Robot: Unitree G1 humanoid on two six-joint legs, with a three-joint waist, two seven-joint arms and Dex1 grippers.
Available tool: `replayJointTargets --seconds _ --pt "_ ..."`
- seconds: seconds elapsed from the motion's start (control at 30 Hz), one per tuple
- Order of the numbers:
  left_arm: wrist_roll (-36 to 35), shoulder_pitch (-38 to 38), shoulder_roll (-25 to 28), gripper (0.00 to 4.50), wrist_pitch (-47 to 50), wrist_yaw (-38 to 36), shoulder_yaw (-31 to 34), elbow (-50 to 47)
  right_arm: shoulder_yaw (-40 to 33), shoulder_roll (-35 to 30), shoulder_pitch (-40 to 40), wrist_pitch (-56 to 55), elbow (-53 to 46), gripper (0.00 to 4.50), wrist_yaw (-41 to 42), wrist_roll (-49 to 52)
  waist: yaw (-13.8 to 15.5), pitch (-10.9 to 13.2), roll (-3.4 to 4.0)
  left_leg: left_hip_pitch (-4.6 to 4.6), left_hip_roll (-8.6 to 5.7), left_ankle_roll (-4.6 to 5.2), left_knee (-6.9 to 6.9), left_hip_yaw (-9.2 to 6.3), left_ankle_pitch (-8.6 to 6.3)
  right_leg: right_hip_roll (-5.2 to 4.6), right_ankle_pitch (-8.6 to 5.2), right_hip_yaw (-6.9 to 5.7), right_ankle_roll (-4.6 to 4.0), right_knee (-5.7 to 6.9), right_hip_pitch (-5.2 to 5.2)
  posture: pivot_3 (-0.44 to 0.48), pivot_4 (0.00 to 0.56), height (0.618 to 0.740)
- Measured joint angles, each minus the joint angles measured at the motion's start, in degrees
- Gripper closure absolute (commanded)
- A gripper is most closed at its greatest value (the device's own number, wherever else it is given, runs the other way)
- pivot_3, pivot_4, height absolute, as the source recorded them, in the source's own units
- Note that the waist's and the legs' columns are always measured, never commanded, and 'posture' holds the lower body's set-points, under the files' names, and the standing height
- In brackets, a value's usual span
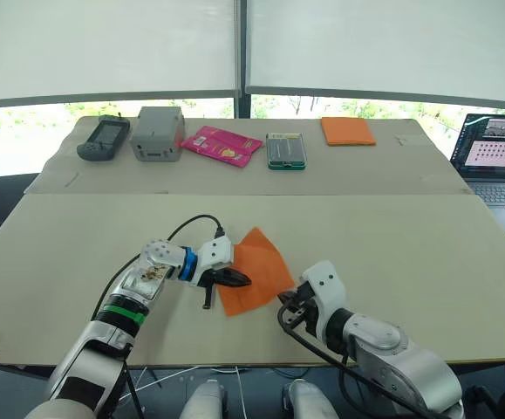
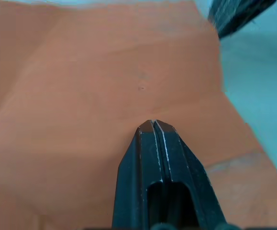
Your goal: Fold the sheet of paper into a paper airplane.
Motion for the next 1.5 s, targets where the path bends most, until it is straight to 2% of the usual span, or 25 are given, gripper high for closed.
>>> replayJointTargets --seconds 0.23,0.37,0.83,1.17,1.37,1.5 --pt "0.0 0.0 0.0 4.50 0.0 0.0 0.0 0.0 0.8 -0.3 0.0 -7.3 3.2 4.48 2.1 0.0 0.0 0.0 0.00 0.00 0.01 0.00 0.00 0.00 0.00 0.00 0.00 0.00 0.00 0.00 0.00 0.000 0.150 0.740" --pt "0.0 0.3 0.1 4.50 0.1 0.2 0.2 -0.2 1.5 -2.4 -0.5 -10.1 5.8 4.48 6.0 0.4 -0.1 0.0 0.00 0.01 0.02 0.00 0.00 0.01 0.00 0.01 0.00 0.00 -0.01 0.00 0.00 0.000 0.150 0.740" --pt "-2.2 10.3 5.0 4.50 7.6 6.0 6.7 -12.3 7.5 -6.9 -15.3 -19.0 21.9 4.48 23.3 2.0 -0.7 0.0 0.00 0.09 0.25 0.01 -0.05 -0.03 -0.01 0.39 0.04 0.05 -0.23 0.04 -0.06 0.000 0.150 0.740" --pt "-5.9 19.2 9.8 4.50 15.4 11.9 14.5 -21.3 11.2 -2.8 -22.3 -22.4 37.2 4.48 28.9 0.4 -0.5 0.0 0.02 0.08 0.33 0.00 -0.08 -0.05 -0.01 0.48 0.07 0.07 -0.33 0.05 -0.12 0.000 0.150 0.740" --pt "-10.7 20.5 8.8 4.50 18.7 17.9 22.4 -24.3 13.9 -2.1 -27.8 -20.7 42.8 4.48 30.0 -2.4 -0.3 0.0 0.02 0.12 0.33 -0.01 -0.08 -0.08 -0.01 0.47 0.10 0.05 -0.38 0.05 -0.09 0.000 0.150 0.740" --pt "-13.9 19.2 5.1 4.50 19.4 19.9 23.0 -27.7 13.9 -1.0 -29.2 -16.4 42.9 4.48 29.0 -2.7 -0.3 0.0 0.00 0.17 0.32 -0.01 -0.08 -0.07 -0.01 0.47 0.30 0.05 -0.70 0.06 -0.04 0.000 0.150 0.740"
